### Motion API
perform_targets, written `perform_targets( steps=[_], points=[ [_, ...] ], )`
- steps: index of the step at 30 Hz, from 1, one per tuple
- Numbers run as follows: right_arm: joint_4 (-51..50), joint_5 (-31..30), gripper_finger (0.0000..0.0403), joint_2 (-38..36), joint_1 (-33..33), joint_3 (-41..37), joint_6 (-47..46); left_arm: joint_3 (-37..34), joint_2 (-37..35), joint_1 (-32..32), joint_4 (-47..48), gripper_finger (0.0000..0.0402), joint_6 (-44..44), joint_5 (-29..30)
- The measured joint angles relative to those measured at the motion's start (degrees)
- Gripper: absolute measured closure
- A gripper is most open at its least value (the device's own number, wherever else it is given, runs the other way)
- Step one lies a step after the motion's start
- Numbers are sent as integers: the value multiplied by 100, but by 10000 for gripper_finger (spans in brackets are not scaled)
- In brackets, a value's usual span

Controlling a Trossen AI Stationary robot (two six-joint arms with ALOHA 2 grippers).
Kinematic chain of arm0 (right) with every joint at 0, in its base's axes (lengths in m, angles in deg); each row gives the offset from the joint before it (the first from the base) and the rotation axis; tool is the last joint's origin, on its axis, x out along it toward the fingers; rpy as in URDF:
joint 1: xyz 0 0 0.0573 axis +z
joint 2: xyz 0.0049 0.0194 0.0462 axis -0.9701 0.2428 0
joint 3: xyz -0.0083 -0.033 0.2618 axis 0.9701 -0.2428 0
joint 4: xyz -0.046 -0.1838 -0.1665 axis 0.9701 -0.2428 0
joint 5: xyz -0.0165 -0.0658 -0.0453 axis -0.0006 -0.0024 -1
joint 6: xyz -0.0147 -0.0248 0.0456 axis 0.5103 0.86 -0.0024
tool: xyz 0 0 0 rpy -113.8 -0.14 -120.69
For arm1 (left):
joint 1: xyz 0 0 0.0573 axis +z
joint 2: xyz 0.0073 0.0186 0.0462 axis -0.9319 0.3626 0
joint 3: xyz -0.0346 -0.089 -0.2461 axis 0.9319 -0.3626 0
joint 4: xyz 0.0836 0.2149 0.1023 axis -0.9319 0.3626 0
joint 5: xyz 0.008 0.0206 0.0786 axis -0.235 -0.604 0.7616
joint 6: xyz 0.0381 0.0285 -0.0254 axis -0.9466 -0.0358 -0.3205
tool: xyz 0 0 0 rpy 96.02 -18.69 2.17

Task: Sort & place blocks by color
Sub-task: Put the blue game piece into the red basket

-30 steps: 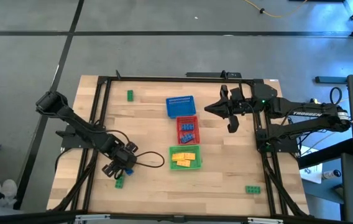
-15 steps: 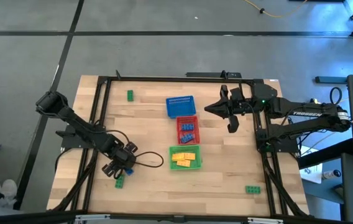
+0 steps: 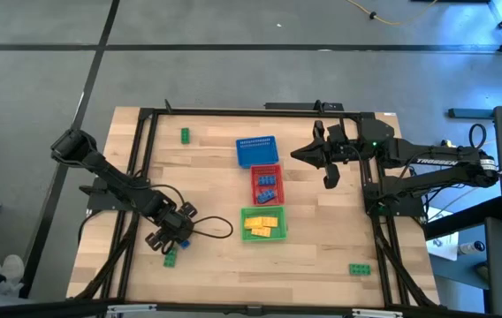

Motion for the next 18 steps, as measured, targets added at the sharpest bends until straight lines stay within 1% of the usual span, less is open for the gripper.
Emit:
perform_targets(
  steps=[4, 12, 18],
  points=[
    [0, 0, 403, 0, -1, 1, 0, 0, 36, 0, -46, 185, 0, 46],
    [2, 0, 403, 0, -1, -1, -10, 37, 571, 2, -166, 185, 28, 55],
    [2, 0, 403, 0, -1, -1, -15, 28, 603, 7, -242, 185, 24, 129]
  ],
)
